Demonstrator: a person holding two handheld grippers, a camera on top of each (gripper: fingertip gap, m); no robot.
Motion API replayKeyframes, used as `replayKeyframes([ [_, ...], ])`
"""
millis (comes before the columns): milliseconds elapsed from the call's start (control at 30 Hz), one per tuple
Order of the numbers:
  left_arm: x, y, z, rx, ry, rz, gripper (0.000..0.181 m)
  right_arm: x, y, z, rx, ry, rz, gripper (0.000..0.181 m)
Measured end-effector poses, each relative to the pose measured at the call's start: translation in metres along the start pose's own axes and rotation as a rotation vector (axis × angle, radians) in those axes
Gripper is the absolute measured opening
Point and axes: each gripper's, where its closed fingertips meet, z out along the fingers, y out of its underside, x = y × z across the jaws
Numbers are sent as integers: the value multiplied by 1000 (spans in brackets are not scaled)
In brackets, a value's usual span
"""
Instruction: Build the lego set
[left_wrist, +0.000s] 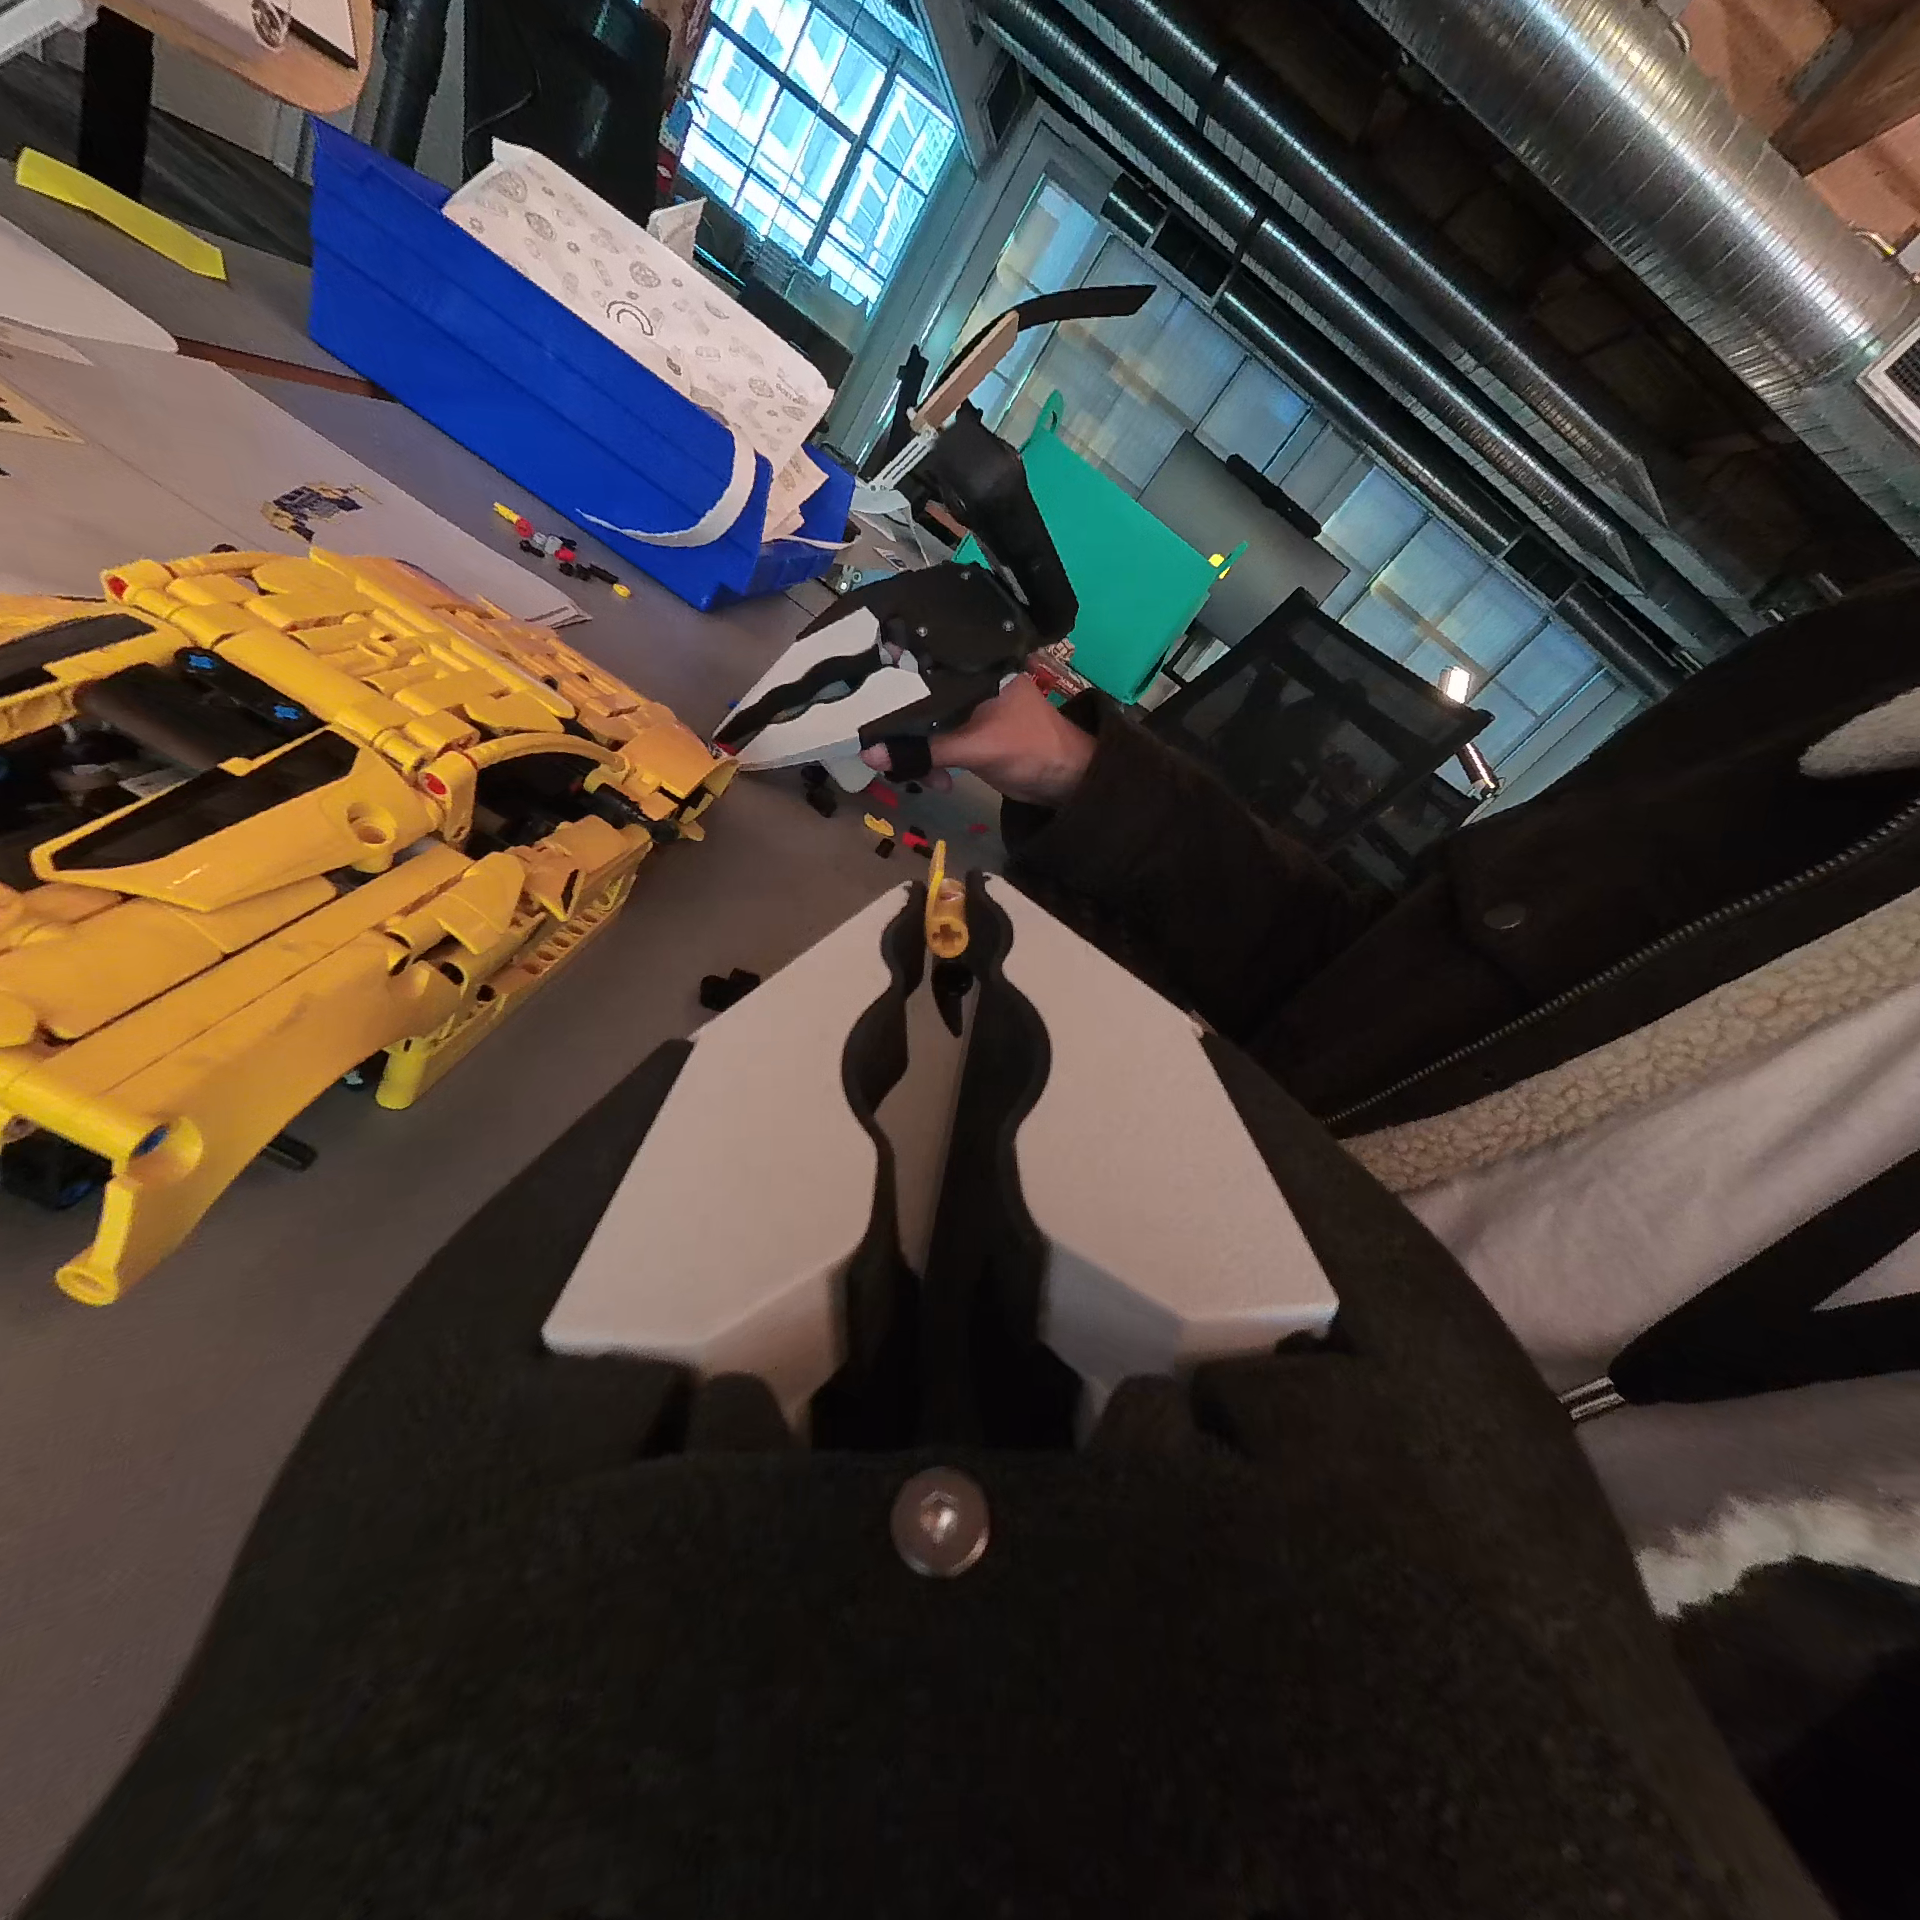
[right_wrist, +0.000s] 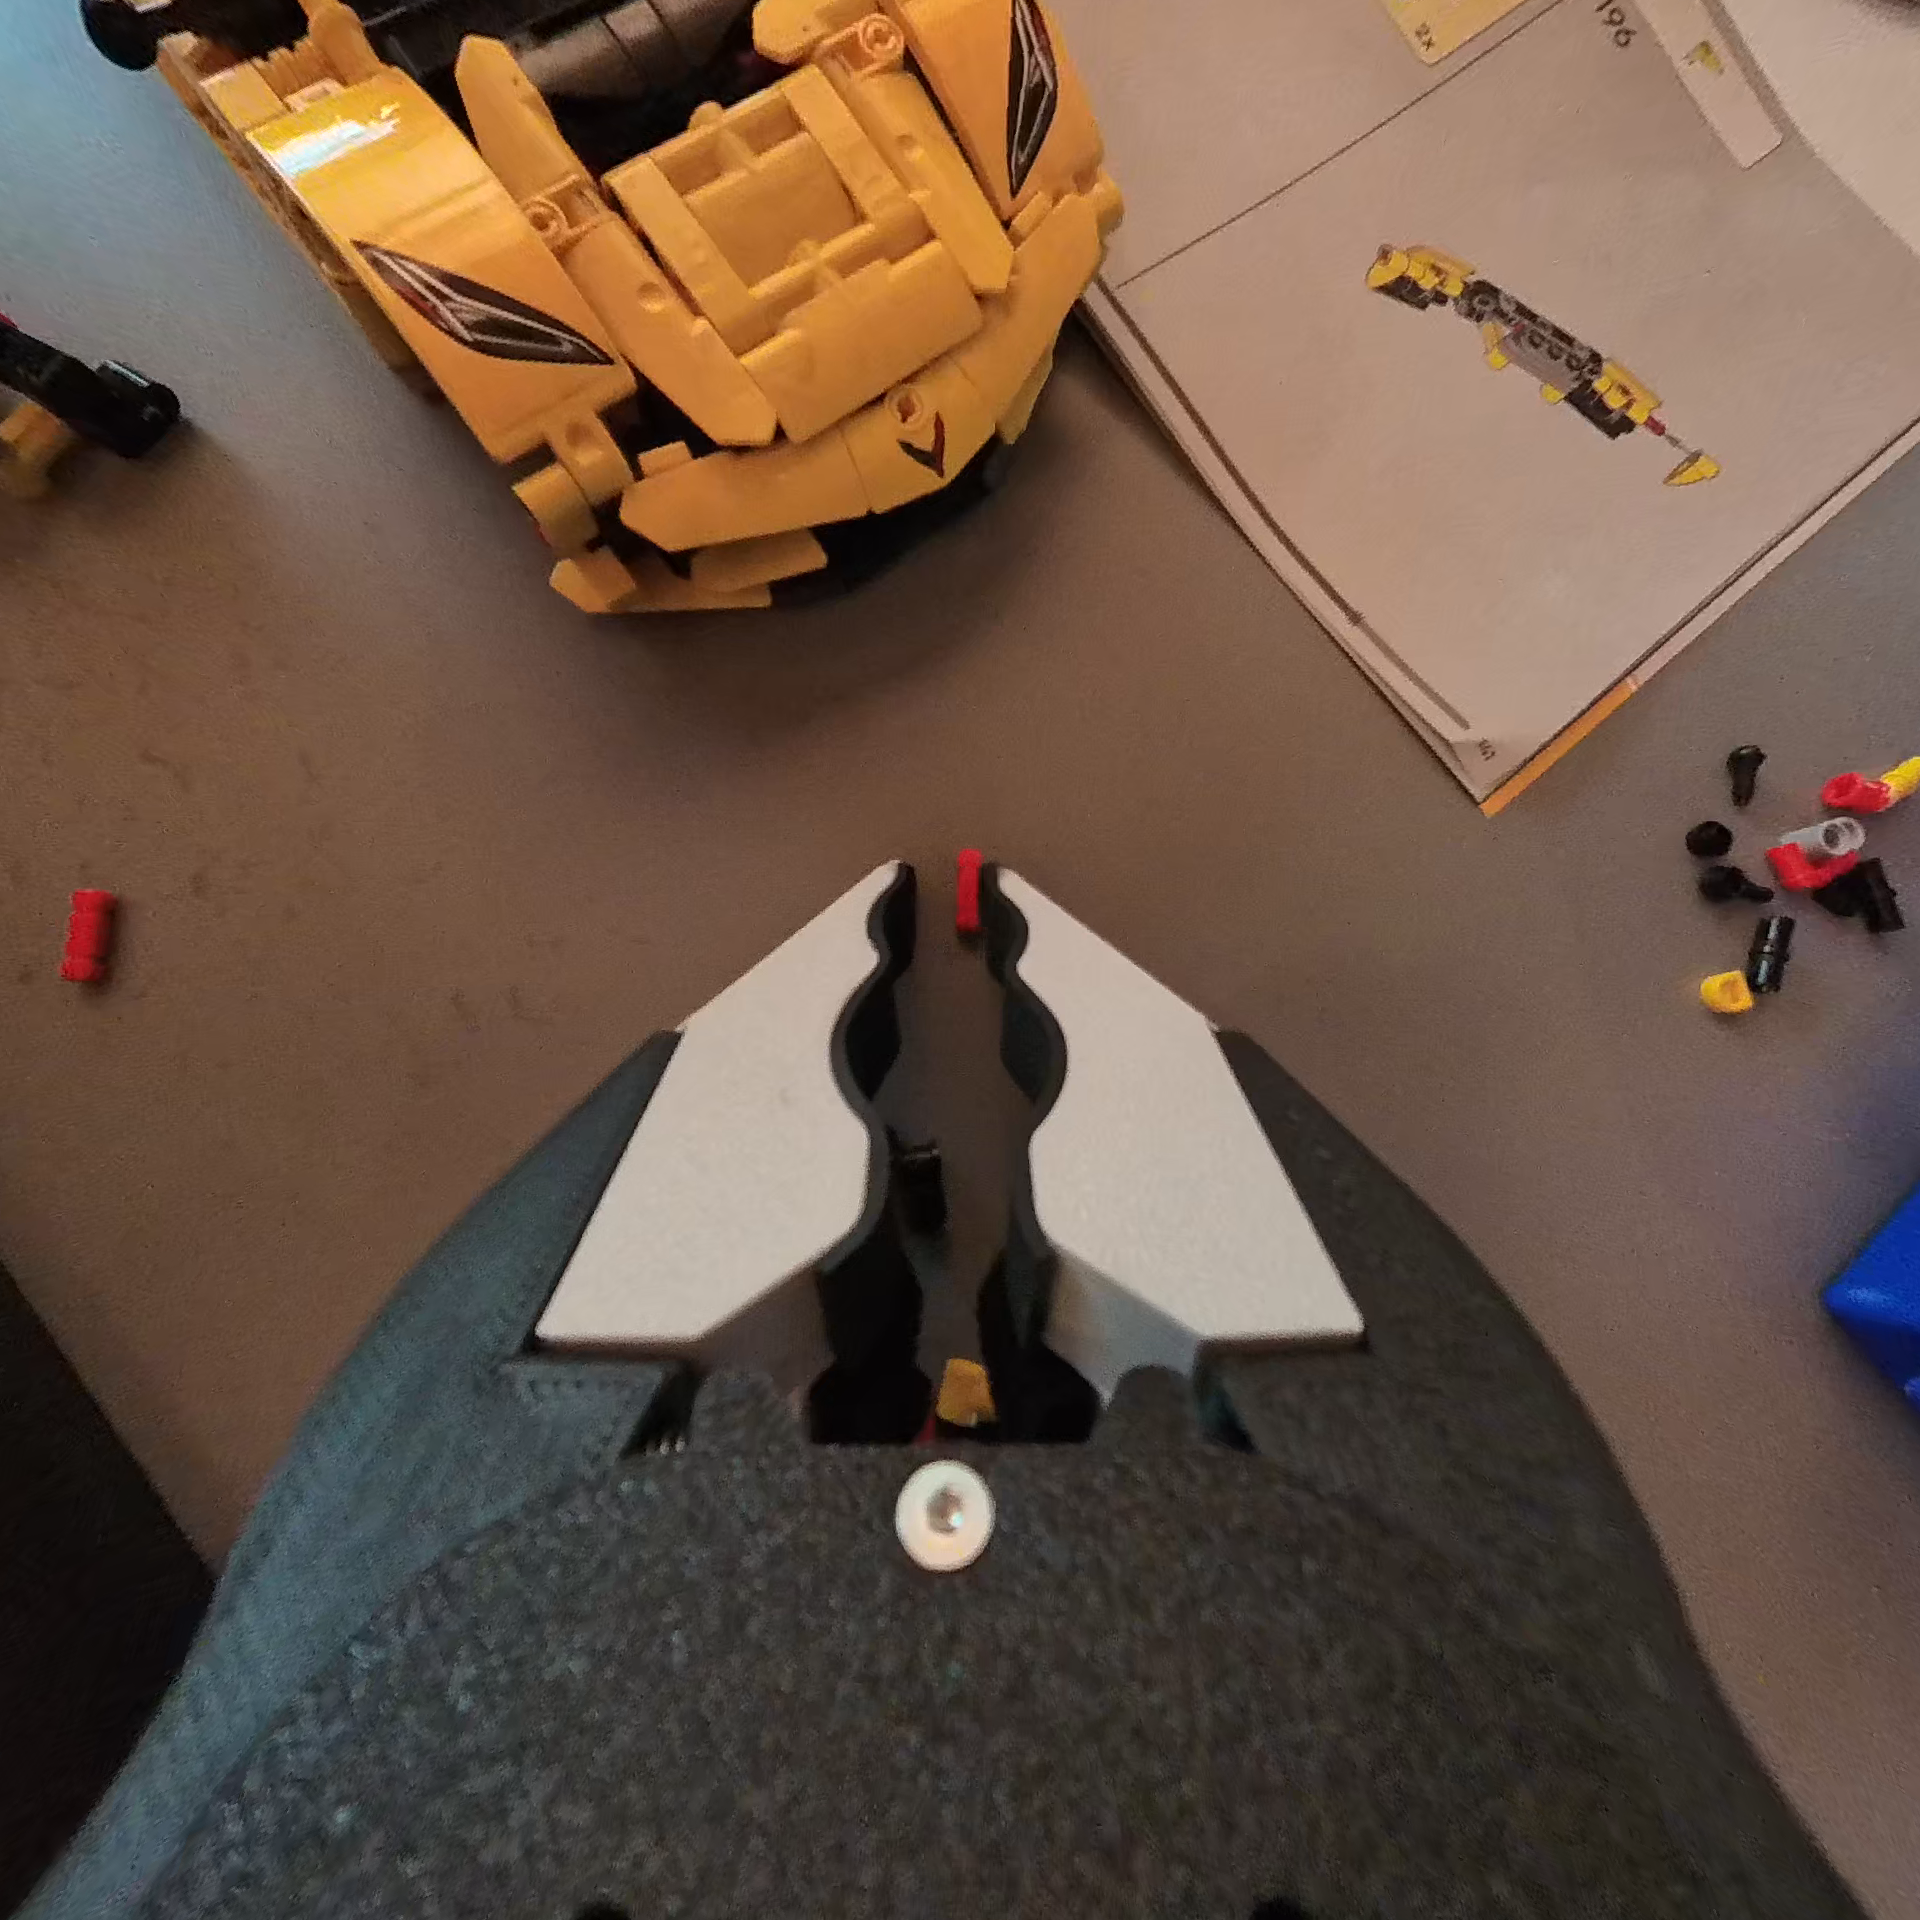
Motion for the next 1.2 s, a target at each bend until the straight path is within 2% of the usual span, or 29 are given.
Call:
replayKeyframes([
  [567, 1, 1, 1, -6, 5, -2, 7, 1, 3, -1, 45, -43, 39, 3],
  [700, -1, -4, -1, 27, 0, -6, 6, -2, 1, -2, 19, -73, 35, 3],
  [767, 1, -10, -5, 66, 18, -25, 7, -30, -29, -14, 101, -127, -52, 3],
  [867, 6, -15, -7, 94, 80, -76, 7, -105, -108, -42, 344, -170, -340, 2],
  [933, 9, -13, -6, 81, 100, -83, 6, -144, -136, -41, 367, -123, -499, 3],
  [1033, 10, -8, -3, 56, 98, -82, 6, -191, -164, -38, 424, -136, -619, 3],
  [1200, 10, -7, -3, 54, 99, -83, 7, -205, -174, -26, 377, -103, -672, 3],
])
